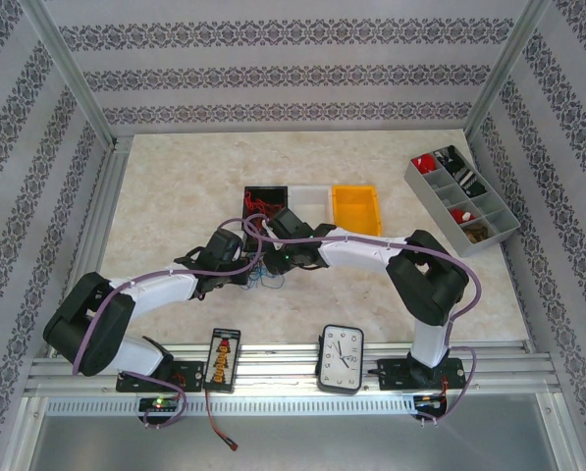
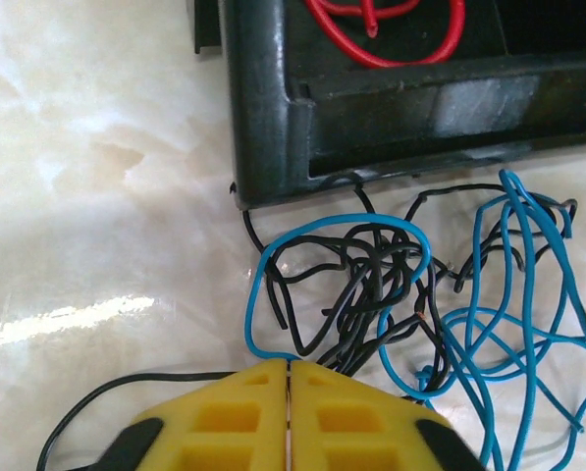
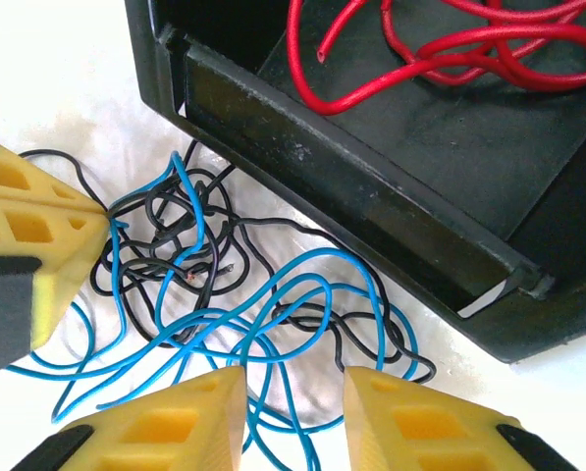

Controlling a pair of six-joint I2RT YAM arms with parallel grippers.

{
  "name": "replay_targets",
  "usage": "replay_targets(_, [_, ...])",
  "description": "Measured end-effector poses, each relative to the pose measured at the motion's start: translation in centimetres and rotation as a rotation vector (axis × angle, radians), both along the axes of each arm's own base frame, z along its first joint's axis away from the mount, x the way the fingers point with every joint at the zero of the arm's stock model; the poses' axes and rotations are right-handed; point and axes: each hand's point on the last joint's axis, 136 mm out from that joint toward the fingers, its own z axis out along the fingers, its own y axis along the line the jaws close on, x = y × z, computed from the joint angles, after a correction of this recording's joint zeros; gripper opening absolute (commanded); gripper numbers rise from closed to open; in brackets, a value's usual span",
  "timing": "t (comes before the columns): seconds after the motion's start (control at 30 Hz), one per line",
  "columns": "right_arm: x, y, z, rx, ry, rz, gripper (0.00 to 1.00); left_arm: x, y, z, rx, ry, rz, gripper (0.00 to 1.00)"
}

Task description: Untangle the cables

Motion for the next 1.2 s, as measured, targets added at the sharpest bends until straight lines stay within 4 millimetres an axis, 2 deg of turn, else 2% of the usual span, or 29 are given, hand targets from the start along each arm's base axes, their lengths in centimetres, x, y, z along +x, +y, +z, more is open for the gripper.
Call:
replay_targets(0.17, [-0.3,0.1,0.3,0.008,-0.029,0.005,0.35,0.0,0.0,-0.4,0.005,0.007,-0.001,0.0])
replay_targets(0.43, [-0.6,0.8,2.5,0.043,-0.1,0.029,0.35,0.1,0.0,-0.6,0.006,0.009,-0.001,0.0])
replay_targets(0.7, [-0.4,0.5,1.9,0.02,-0.105,0.021,0.33,0.0,0.0,-0.8,0.009,0.013,-0.001,0.0])
replay_targets(0.77, [-0.4,0.3,1.1,0.0,-0.097,0.022,0.28,0.0,0.0,-0.8,0.009,0.013,-0.001,0.0])
replay_targets(0.9, [-0.4,-0.1,-0.6,-0.046,-0.081,0.019,0.06,0.0,0.0,-0.8,0.009,0.014,-0.001,0.0])
replay_targets(0.93, [-0.4,-0.3,-0.8,-0.052,-0.079,0.014,0.02,0.1,0.0,-0.8,0.009,0.013,-0.001,0.0])
replay_targets(1.07, [0.4,-1.1,-0.5,-0.077,-0.124,-0.026,0.0,0.1,0.1,-0.8,0.017,0.009,0.006,0.0])
replay_targets(1.13, [0.5,-2.5,0.2,-0.099,-0.162,-0.067,0.0,0.3,0.4,-0.8,0.029,0.003,0.021,0.0])
replay_targets(1.2, [0.9,-4.6,1.8,-0.114,-0.217,-0.138,0.0,0.4,0.8,-0.8,0.043,-0.002,0.04,0.0])
